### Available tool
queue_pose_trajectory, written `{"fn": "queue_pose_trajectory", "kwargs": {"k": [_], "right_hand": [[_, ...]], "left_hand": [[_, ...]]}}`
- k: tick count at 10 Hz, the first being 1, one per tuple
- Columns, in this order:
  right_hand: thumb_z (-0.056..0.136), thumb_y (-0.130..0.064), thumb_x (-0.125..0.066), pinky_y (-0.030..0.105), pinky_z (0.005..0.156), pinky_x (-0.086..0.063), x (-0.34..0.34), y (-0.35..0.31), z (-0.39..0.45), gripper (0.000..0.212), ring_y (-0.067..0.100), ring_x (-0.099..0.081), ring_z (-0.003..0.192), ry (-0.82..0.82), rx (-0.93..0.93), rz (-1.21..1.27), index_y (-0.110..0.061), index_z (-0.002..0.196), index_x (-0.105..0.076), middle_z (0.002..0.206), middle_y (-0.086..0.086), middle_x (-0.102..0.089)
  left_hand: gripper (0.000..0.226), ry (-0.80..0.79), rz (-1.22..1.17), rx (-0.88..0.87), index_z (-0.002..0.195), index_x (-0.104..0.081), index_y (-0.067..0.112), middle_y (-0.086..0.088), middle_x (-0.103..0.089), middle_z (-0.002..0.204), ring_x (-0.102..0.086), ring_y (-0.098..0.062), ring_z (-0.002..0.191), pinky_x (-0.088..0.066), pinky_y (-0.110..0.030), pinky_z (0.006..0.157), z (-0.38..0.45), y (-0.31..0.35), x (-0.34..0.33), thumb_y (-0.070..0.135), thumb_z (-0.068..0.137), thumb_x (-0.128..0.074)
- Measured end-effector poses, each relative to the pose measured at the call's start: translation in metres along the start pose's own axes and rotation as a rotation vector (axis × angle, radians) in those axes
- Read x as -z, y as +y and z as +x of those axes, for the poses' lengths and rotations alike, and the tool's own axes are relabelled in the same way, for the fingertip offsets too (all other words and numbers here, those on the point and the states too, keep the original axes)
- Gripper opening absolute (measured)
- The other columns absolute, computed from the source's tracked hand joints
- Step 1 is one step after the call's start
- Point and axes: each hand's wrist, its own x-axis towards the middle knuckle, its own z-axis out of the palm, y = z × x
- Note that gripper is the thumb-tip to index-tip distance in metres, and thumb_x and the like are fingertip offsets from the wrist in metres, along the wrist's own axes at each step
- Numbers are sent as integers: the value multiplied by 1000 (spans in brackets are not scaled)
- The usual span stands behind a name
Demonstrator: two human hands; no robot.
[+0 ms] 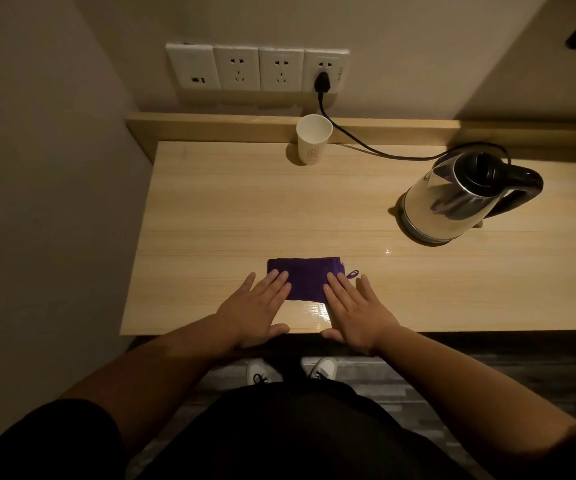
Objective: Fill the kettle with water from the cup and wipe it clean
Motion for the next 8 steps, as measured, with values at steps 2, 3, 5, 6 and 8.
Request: {"fn": "queue_pose_trajectory", "kwargs": {"k": [2, 3, 5, 6, 8], "right_hand": [[94, -71, -14, 60, 115, 10, 10, -3, 1, 90, 31, 18, 149, -70, -32, 14, -8, 154, 10, 162, 15, 18], [96, -68, -19, 58, 116, 9, 14, -4, 4, 88, 29, 17, 149, -87, -50, 64, -8, 154, 8, 162, 15, 16], [97, -63, -28, 57, 117, 6, 20, -6, 5, 85, 28, 14, 149, -94, -71, 122, -10, 155, 3, 164, 13, 13], [98, -59, -38, 56, 118, 3, 31, -7, 3, 82, 27, 9, 151, -105, -84, 177, -13, 156, -2, 165, 10, 7], [96, -39, -51, 36, 87, -51, 67, 2, -6, 32, 22, -60, 106, 185, -143, 433, -23, 123, -55, 121, 4, -63]], "left_hand": [[85, -28, -44, 12, 151, 13, 15, -5, 26, 156, 25, -19, 142, 10, -48, 115, 1, 2, 3, 67, 93, -22], [85, -30, -47, 13, 152, 12, 15, -5, 25, 157, 23, -19, 143, 9, -48, 116, 2, 2, 5, 66, 94, -25], [82, -13, -37, 7, 153, 7, 15, -5, 21, 158, 17, -20, 145, 5, -47, 115, 2, 0, 10, 56, 96, -36], [69, 65, -108, 22, 154, -10, 15, -7, 1, 162, -1, -23, 147, -6, -44, 116, -4, 2, 16, 45, 98, -39], [41, 154, -420, 153, 128, -52, 23, -2, -64, 116, -59, -21, 95, -49, -37, 80, -14, 9, 49, 44, 96, -39]]}}
